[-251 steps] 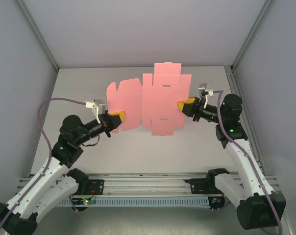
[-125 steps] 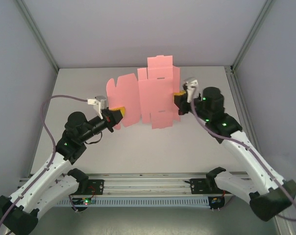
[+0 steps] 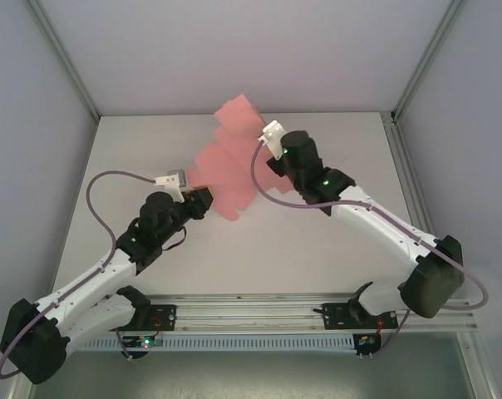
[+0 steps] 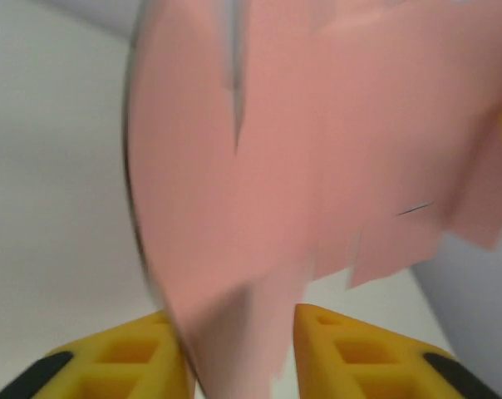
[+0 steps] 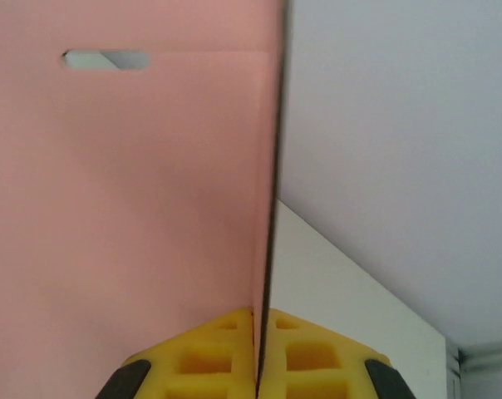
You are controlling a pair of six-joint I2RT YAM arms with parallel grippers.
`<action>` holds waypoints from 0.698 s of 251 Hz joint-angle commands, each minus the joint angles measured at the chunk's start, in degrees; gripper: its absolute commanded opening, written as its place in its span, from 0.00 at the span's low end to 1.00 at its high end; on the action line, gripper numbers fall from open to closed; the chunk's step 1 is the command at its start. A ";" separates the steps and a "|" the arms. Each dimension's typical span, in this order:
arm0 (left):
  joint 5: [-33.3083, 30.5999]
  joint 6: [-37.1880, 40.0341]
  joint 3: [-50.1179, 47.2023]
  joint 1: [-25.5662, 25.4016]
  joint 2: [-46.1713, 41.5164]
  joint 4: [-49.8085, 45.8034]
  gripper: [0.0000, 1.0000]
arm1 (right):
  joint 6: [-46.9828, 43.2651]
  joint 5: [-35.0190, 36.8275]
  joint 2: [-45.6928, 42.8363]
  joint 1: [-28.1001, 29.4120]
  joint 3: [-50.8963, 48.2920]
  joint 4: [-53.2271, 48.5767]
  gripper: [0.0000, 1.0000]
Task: Assemble paper box
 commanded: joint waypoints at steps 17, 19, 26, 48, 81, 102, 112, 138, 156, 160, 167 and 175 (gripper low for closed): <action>-13.44 -5.34 -2.99 -0.53 -7.54 -21.11 1.00 | -15.68 -21.69 0.48 -3.92 6.51 -14.82 0.00; -13.79 -5.49 -3.02 -0.55 -8.16 -21.93 1.00 | -16.41 -22.19 0.64 -4.02 6.78 -15.66 0.00; -14.80 -5.63 -3.09 -0.51 -10.10 -24.69 1.00 | -18.78 -24.24 1.12 -4.36 8.31 -19.11 0.00; -15.54 -4.93 -1.99 -0.50 -16.37 -31.53 1.00 | -26.64 -30.47 3.89 -5.11 15.94 -33.34 0.00; -13.62 -2.12 1.90 -0.45 -21.51 -33.87 1.00 | -35.95 -32.33 9.85 -5.30 29.99 -52.13 0.00; -14.23 -1.47 6.52 -0.45 -19.72 -35.77 1.00 | -41.00 -33.92 14.21 -5.57 41.01 -63.84 0.00; -14.73 -1.57 8.93 -0.43 -17.80 -36.76 1.00 | -43.68 -34.84 16.80 -5.63 47.63 -70.58 0.00; -14.53 -1.23 13.96 -0.41 -12.31 -37.60 1.00 | -48.12 -33.48 23.58 -5.48 64.27 -84.97 0.00; -15.15 -0.19 15.77 -0.29 -9.28 -36.95 1.00 | -49.40 -29.57 24.26 -5.21 63.69 -84.96 0.00; -15.36 0.09 15.97 -0.25 -8.75 -36.60 1.00 | -49.12 -29.21 24.54 -5.28 63.74 -84.91 0.00; -15.86 0.64 16.14 -0.01 -7.81 -36.13 1.00 | -48.62 -29.70 25.34 -5.57 64.05 -84.95 0.00; -16.46 0.41 16.42 0.41 -6.76 -36.07 1.00 | -48.32 -31.67 26.29 -6.23 64.28 -84.90 0.00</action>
